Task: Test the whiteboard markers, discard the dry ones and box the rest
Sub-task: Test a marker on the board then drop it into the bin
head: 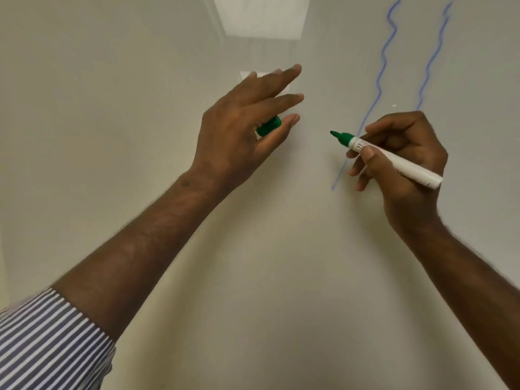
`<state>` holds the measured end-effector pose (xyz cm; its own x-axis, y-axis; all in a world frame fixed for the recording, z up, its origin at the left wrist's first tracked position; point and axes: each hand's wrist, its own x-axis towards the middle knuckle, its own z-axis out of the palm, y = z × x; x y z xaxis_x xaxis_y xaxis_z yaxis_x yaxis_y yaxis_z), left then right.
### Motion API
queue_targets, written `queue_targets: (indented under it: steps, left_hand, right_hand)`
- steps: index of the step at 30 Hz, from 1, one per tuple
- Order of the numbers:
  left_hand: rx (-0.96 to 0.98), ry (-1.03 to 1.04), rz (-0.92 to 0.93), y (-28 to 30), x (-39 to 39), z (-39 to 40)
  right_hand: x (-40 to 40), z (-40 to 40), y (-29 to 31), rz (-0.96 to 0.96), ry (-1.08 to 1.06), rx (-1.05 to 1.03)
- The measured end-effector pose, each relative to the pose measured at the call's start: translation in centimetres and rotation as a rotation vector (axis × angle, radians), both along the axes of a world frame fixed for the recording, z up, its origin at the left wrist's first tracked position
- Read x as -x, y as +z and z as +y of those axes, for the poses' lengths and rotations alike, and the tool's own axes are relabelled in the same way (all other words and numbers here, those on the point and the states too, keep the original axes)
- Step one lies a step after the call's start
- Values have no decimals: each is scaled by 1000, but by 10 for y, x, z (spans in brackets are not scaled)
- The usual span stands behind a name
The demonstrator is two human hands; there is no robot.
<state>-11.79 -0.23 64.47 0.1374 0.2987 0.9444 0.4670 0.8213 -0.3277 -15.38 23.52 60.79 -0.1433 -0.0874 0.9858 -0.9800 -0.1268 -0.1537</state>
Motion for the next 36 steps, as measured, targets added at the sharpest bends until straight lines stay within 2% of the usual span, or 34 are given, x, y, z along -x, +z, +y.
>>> queue_targets:
  steps: [7,13,16,19,26,36]
  left_hand:
    - [71,137,88,75,10,-4]
    - [37,274,100,128,17,-6]
    - [-51,276,47,148,23,-17]
    - [-116,220,-28,147,33,-32]
    - [-102,175,-24,146,35,-35]
    - [-54,205,-44,144,38,-39]
  right_hand:
    - [3,7,60,85,-82,22]
    - [3,0,115,178,-123,46]
    - [1,-1,141,217,-152,38]
    - [-1,0,160,244,-231,-5]
    - [3,-3,180,255,-375,34]
    - [8,-22,179,270,-384,139]
